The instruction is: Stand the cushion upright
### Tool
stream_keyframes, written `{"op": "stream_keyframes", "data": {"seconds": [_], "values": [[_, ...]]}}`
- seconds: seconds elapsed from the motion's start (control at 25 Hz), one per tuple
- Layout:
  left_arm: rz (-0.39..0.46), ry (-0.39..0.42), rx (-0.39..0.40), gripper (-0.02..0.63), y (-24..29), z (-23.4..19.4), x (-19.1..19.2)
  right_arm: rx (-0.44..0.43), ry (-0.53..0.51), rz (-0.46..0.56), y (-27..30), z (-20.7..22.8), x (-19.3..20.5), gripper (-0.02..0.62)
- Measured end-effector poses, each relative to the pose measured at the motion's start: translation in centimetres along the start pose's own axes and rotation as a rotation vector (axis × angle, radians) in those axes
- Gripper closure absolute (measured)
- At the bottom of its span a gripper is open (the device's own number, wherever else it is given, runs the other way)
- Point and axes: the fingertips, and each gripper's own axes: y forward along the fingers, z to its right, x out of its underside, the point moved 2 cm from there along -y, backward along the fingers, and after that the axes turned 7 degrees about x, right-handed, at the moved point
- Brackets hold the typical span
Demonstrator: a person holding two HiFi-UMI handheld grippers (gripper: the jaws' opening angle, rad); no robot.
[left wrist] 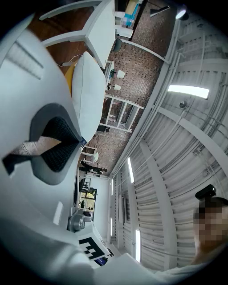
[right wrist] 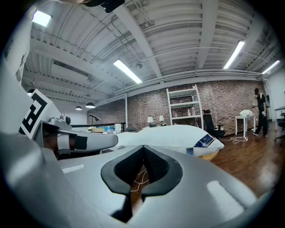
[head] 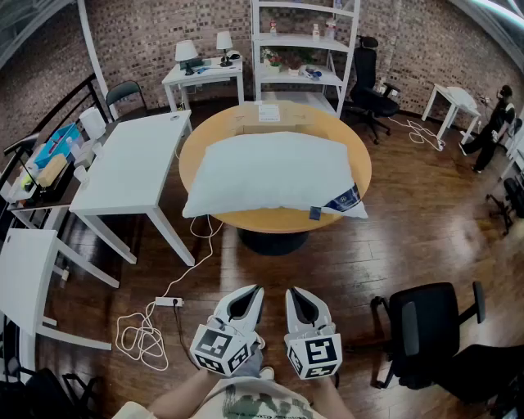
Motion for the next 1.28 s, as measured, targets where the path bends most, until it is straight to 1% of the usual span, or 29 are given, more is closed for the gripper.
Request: {"op": "stream_keyframes", "data": {"seconds": [0.24,0.68,0.96,1.16,1.28], "values": [[-0.01,0.001,-0.004,0.606,2.8,-2.4,-0.3,-0.012,-0.011,-0.001,3.4,1.1,-0.7,0.595],[-0.025,-0.022,-0.008,0.606,7.7,-7.2,-1.4,-0.028,-0.042,-0.047,9.6,2.9,-1.6,0.595],[0.0,-0.041,0.013,0.606,11.6,-10.7,-3.2,-0.013,-0.066,-0.067,14.2,4.0,-2.9,0.595],[0.009,-0.065,0.07,0.606,14.2,-12.8,-4.1,0.019,-0.097,-0.068,17.4,4.8,-4.1,0.595],[0.005,-0.064,0.075,0.606,15.0,-14.4,-4.8,0.034,-0.098,-0.065,19.4,5.1,-4.7,0.595]]}}
